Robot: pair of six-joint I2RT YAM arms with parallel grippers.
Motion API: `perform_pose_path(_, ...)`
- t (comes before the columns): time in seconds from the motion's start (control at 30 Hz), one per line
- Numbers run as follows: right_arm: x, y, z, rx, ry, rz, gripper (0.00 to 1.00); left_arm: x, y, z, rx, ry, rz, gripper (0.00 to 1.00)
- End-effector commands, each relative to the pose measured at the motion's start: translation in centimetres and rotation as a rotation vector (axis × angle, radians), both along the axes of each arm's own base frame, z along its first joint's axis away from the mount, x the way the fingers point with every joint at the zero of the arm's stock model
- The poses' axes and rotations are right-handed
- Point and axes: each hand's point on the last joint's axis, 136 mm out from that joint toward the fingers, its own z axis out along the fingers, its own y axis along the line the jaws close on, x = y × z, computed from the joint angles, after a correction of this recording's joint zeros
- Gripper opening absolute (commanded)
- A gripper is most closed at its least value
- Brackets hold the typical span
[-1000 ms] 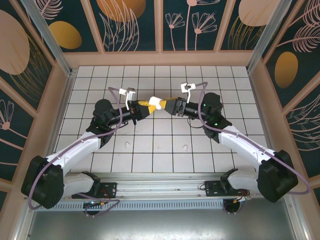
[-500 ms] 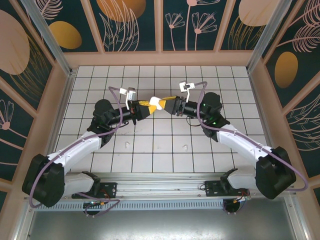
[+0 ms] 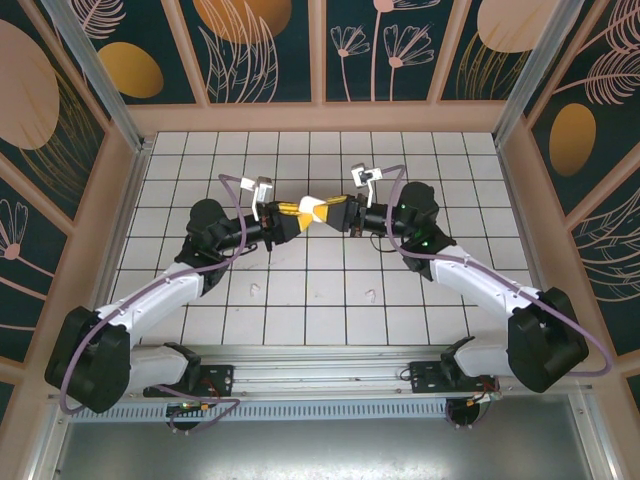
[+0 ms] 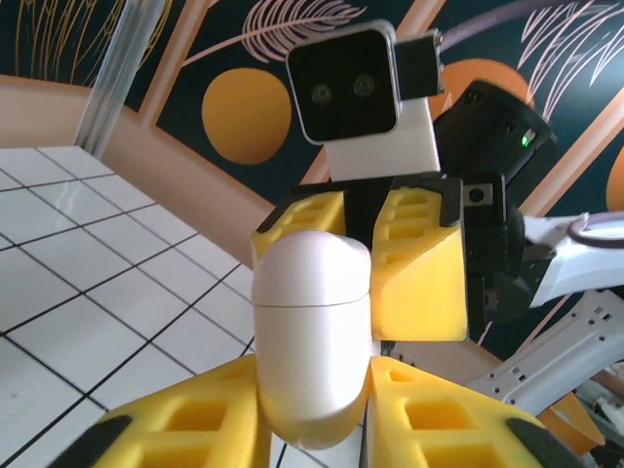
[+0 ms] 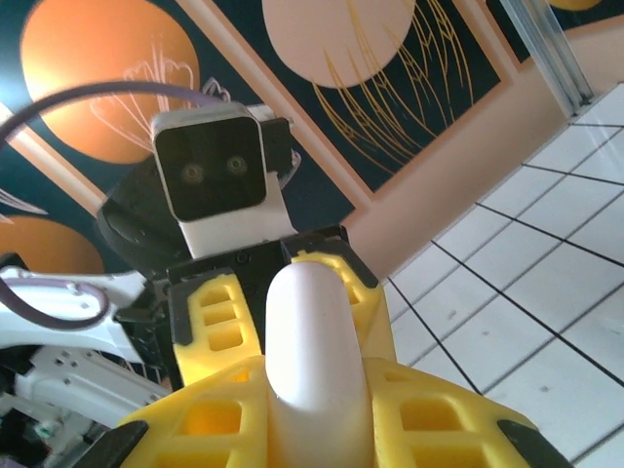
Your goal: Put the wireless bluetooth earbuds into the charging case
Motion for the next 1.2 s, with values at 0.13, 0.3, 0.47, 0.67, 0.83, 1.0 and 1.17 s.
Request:
perform_pose_path(0.13, -0.8, -1.0, 2.9, -0.186, -0.257, 0.005, 0.15, 0.2, 3.0, 2.4, 0.195, -0.263, 0.211, 0.56)
perform_pose_path(0.3, -2.0, -1.5, 3.2, -0.252, -0.383, 0.058, 0.15, -1.3, 3.4, 3.1, 0.246, -0.353, 0.184, 0.65)
perform_pose_path(0.47, -4.3, -1.9, 4.4, -0.214, -0.549, 0.128, 0.14, -4.0, 2.8, 5.0, 0.128, -0.455, 0.073, 0.69)
perform_pose_path(0.67, -5.5, -1.8, 5.0, -0.176, -0.568, 0.182, 0.14, -4.5, 1.7, 5.1, 0.075, -0.430, -0.028, 0.69)
perform_pose_path(0.83, -5.4, -1.6, 4.7, -0.173, -0.543, 0.200, 0.14, -4.7, 1.1, 5.4, 0.027, -0.398, -0.090, 0.68)
perform_pose_path(1.0, -5.7, -1.5, 4.9, -0.144, -0.540, 0.203, 0.14, -4.5, 0.6, 5.3, 0.012, -0.381, -0.118, 0.64)
perform_pose_path(1.17, -5.7, -1.4, 4.7, -0.132, -0.521, 0.201, 0.14, -4.6, -0.1, 5.3, 0.002, -0.379, -0.135, 0.58)
